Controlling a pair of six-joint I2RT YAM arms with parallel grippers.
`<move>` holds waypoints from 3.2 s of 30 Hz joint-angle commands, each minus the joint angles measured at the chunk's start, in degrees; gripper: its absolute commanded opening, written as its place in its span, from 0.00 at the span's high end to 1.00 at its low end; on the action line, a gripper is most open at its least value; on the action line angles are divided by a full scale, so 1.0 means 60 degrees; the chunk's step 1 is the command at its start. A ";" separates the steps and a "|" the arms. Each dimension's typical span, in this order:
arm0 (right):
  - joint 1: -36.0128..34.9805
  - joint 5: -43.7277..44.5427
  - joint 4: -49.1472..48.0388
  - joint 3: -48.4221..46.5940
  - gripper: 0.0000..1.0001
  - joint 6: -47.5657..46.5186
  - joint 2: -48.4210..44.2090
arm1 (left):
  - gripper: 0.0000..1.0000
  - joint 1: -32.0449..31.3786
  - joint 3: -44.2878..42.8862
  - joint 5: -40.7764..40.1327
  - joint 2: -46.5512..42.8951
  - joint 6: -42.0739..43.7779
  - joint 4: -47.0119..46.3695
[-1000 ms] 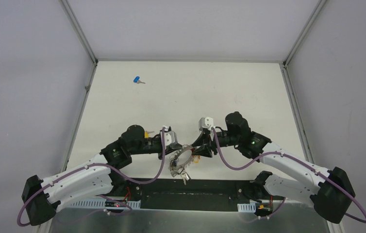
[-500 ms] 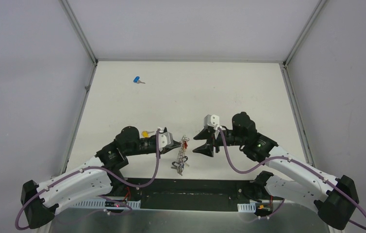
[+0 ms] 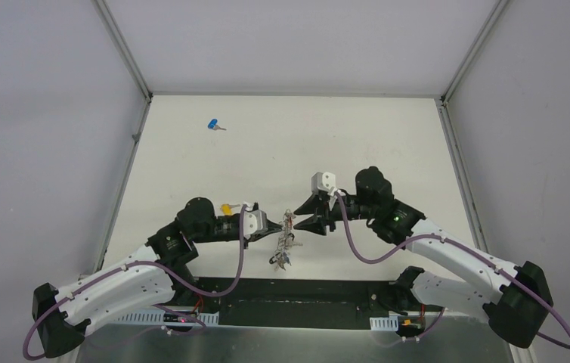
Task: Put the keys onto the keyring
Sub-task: Adjust the keyring.
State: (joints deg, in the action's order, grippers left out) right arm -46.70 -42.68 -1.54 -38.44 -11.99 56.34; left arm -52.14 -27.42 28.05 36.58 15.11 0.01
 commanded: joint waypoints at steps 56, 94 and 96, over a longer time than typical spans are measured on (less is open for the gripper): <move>0.0036 -0.2941 -0.0629 -0.1065 0.88 -0.0800 0.1450 | 1.00 -0.0005 -0.0953 0.1627 -0.0028 0.0415 -0.0046; 0.0034 -0.2453 0.0907 -0.1611 1.00 -0.0838 0.1031 | 0.88 -0.0011 -0.1038 0.1279 -0.0506 0.1008 0.1237; 0.0034 -0.2382 0.1021 -0.1655 1.00 -0.0858 0.0987 | 0.78 -0.0008 -0.1040 0.1167 -0.0640 0.1082 0.1346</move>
State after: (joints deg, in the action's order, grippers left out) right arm -46.44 -58.30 3.51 -44.91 -16.97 64.58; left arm -52.14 -30.61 36.10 34.81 19.16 6.92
